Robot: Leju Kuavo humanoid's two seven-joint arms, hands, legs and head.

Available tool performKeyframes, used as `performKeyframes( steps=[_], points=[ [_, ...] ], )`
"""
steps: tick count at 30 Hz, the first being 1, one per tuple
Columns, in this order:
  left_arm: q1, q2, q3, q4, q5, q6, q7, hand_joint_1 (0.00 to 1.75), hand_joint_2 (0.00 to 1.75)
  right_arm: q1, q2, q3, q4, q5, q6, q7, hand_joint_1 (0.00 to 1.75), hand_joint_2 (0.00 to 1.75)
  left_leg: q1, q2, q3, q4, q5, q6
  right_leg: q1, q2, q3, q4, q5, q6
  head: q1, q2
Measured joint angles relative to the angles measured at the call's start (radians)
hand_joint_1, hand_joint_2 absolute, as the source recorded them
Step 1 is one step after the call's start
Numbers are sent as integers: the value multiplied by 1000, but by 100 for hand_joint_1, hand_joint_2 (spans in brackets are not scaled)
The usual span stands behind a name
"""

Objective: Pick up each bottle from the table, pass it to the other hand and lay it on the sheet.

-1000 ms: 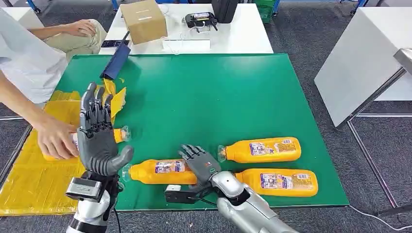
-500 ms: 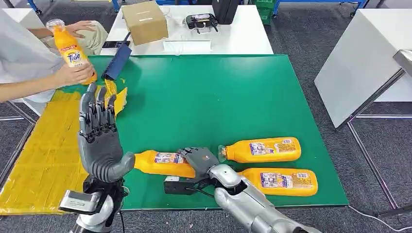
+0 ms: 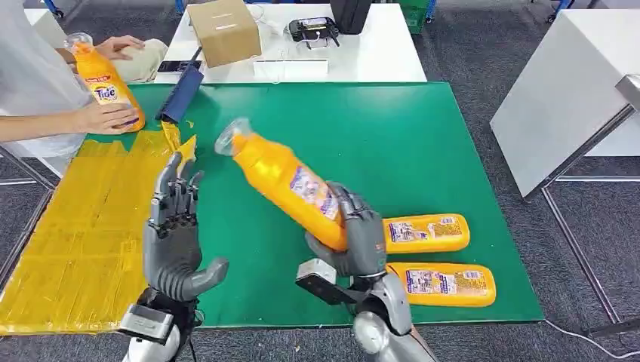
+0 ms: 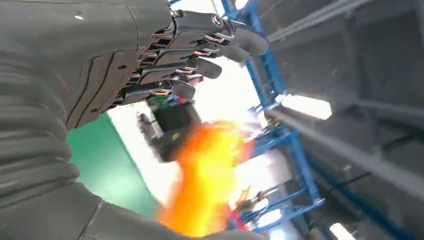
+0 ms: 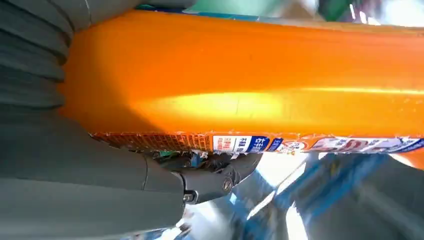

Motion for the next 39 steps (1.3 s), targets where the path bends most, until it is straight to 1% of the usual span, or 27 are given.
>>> performKeyframes(
  steps=[4, 8, 14, 18, 21, 24, 26, 30, 36, 39],
  points=[
    [1, 2, -17, 50, -15, -18, 43, 0, 175, 54, 2, -67, -86, -85, -13, -78, 175, 175, 0, 1, 0, 0, 0, 0, 0, 1, -1, 0, 0, 0, 0, 0],
    [-3, 1, -17, 98, 26, -41, 79, 0, 175, 90, 11, -84, -140, -170, 0, -147, 175, 175, 0, 1, 0, 0, 0, 0, 0, 1, -1, 0, 0, 0, 0, 0],
    [-16, 0, -16, 141, 69, -70, 110, 0, 175, 109, 19, -76, -150, -190, 27, -166, 175, 175, 0, 1, 0, 0, 0, 0, 0, 1, -1, 0, 0, 0, 0, 0],
    [-27, -1, -17, 158, 140, -133, 117, 0, 175, 105, 19, -48, -142, -200, 92, -167, 175, 175, 0, 1, 0, 0, 0, 0, 0, 1, -1, 0, 0, 0, 0, 0],
    [-39, -2, -16, 167, 164, -157, 119, 0, 175, 100, 23, -22, -126, -200, 106, -168, 175, 175, 0, 1, 0, 0, 0, 0, 0, 0, 0, 0, 0, 0, 0, 0],
    [-49, -2, -17, 172, 207, -201, 120, 0, 175, 76, 24, 9, -86, -177, 153, -150, 175, 175, 0, 2, 0, 0, 0, 0, 0, 1, 0, 0, 0, 0, 0, 0],
    [-61, -2, -19, 175, 226, -225, 119, 0, 175, 51, 25, 38, -23, -170, 194, -126, 175, 175, 0, 1, 0, 0, 0, 0, 0, 1, 0, 0, 0, 0, 0, 0],
    [-70, -1, -29, 175, 257, -255, 111, 0, 175, 7, 37, 82, 113, -168, 229, -120, 175, 175, 0, 1, 0, 0, 0, 0, 0, 1, 0, 0, 0, 0, 0, 0],
    [-72, 4, -35, 175, 270, -266, 107, 0, 175, -42, 48, 118, 212, -154, 239, -131, 175, 175, 0, 1, 0, 0, 0, 0, 0, 1, 0, 0, 0, 0, 0, 0],
    [-76, 5, -35, 175, 283, -269, 103, 0, 175, -57, 50, 145, 242, -114, 243, -136, 175, 175, 0, 1, 0, 0, 0, 0, 0, 1, -1, 0, 0, 0, -1, 0]
  ],
)
